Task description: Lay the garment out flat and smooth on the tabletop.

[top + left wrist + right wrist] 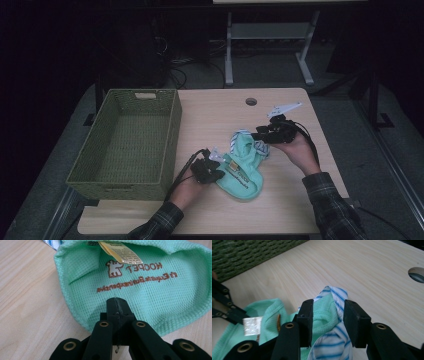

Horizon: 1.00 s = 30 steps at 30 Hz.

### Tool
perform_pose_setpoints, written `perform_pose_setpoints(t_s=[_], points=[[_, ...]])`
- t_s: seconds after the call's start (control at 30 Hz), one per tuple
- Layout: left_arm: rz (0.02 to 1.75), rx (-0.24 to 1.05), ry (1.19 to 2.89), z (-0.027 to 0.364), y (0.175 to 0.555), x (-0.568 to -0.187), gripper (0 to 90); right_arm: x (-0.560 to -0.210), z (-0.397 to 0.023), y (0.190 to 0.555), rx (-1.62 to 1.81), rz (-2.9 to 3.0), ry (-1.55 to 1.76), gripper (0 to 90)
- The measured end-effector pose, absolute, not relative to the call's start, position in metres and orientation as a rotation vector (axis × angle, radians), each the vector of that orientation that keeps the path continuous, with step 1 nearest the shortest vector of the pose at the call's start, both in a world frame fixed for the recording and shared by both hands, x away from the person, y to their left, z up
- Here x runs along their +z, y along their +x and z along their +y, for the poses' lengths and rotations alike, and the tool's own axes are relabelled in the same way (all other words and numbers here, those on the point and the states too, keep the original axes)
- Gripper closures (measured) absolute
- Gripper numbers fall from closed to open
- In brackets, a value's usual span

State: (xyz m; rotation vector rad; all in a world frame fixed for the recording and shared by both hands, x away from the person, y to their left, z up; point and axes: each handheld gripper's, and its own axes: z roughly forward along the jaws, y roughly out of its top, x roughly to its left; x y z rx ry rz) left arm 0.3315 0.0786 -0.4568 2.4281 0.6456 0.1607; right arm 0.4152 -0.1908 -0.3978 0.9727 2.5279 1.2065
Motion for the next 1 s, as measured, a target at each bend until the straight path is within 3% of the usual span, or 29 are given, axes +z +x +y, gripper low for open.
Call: perform_pose_setpoints(t_s=[0.57, 0.7, 0.87, 1.0], points=[[0.656, 0.15, 2.429, 0.078, 0.331, -0.456, 89.6, -0.431, -0.157, 0.467, 1.162, 2.591, 1.064, 52.9], [0.653, 0.155, 2.43, 0.077, 0.331, -0.456, 89.6, -0.441, -0.155, 0.471, 1.12, 2.632, 1.096, 56.8], [0.649, 0.162, 2.431, 0.077, 0.33, -0.456, 89.6, -0.445, -0.153, 0.47, 1.099, 2.66, 1.082, 75.8], [0.649, 0.162, 2.434, 0.076, 0.33, -0.456, 89.7, -0.441, -0.155, 0.469, 1.093, 2.631, 1.059, 78.0]])
